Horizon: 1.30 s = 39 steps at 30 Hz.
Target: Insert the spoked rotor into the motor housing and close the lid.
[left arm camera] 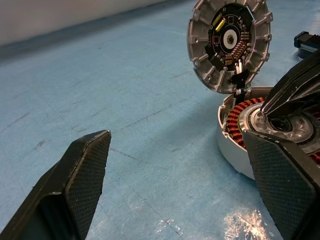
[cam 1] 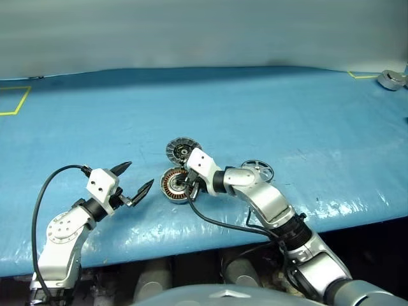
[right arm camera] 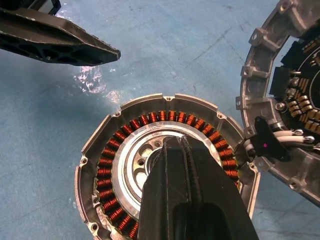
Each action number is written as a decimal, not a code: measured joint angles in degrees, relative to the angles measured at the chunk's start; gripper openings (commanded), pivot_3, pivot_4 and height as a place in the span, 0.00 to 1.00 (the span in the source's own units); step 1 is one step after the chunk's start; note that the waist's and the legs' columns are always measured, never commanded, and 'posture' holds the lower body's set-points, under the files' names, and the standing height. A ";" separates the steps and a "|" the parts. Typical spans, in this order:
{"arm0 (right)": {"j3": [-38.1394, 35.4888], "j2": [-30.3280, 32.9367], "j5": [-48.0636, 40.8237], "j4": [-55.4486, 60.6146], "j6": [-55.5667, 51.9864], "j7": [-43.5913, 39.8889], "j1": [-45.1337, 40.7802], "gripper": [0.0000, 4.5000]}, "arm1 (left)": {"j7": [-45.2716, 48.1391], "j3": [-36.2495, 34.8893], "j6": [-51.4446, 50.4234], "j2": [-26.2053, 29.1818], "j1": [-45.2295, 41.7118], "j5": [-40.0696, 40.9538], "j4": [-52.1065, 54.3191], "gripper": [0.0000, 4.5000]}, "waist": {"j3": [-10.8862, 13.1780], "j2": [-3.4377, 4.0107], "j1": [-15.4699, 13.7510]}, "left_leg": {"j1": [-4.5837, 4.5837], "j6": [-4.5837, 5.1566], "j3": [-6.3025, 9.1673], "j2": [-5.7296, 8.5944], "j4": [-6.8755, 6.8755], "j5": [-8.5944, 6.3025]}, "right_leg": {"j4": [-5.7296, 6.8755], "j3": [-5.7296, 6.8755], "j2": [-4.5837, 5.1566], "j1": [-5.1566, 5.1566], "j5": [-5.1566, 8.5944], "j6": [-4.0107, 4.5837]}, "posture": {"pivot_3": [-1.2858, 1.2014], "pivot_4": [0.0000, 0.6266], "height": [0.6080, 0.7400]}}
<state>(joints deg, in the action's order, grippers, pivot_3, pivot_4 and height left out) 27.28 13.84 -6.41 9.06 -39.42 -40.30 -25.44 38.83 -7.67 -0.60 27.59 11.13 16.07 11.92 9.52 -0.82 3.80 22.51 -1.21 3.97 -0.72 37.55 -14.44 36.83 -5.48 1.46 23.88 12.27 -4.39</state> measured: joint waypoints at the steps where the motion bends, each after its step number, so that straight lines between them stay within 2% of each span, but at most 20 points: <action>1: -0.03 -0.04 -0.09 0.48 0.01 0.05 -0.01 0.01 | 0.00 0.05 0.00 0.00 -0.17 -0.02 0.00 1.00 | 0.00 0.00 0.01 | 0.00 0.00 0.00 0.00 -0.01 0.00 | 0.00 0.00 0.00 0.01 0.01 0.00 | 0.52 0.24 1.00; 16: 2.51 -0.49 1.85 -3.56 2.68 0.30 -0.18 0.01 | -0.15 0.32 0.00 0.00 0.67 -0.18 -0.01 1.00 | -0.01 -0.01 0.10 | -0.08 0.00 -0.02 -0.01 -0.01 0.00 | 0.00 0.00 0.00 -0.06 0.04 0.04 | 0.52 0.24 1.00; 24: 3.95 0.08 5.25 -4.30 3.90 1.68 -1.18 0.01 | -0.37 0.27 0.00 0.00 0.75 -0.18 -0.01 1.00 | -0.02 -0.01 0.12 | -0.43 0.00 -0.09 -0.03 -0.01 0.00 | 0.02 -0.03 0.00 -0.34 0.06 0.06 | 0.52 0.24 1.00; 39: 7.70 2.54 10.90 -1.87 5.23 1.96 -1.24 0.01 | -0.40 0.27 0.00 0.01 0.60 -0.19 -0.01 1.00 | -0.12 -0.06 0.09 | -0.66 0.00 -0.16 -0.06 -0.07 0.00 | 0.01 -0.06 0.00 -0.43 0.09 0.11 | 0.52 0.24 1.00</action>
<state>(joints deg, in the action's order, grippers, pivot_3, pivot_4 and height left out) 34.98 16.39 4.49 7.20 -34.19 -38.35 -26.68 38.44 -7.41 -0.59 27.60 11.74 15.88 11.91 9.41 -0.88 3.89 21.85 -1.21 3.80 -0.78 37.47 -14.44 36.83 -5.55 1.46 23.45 12.36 -4.28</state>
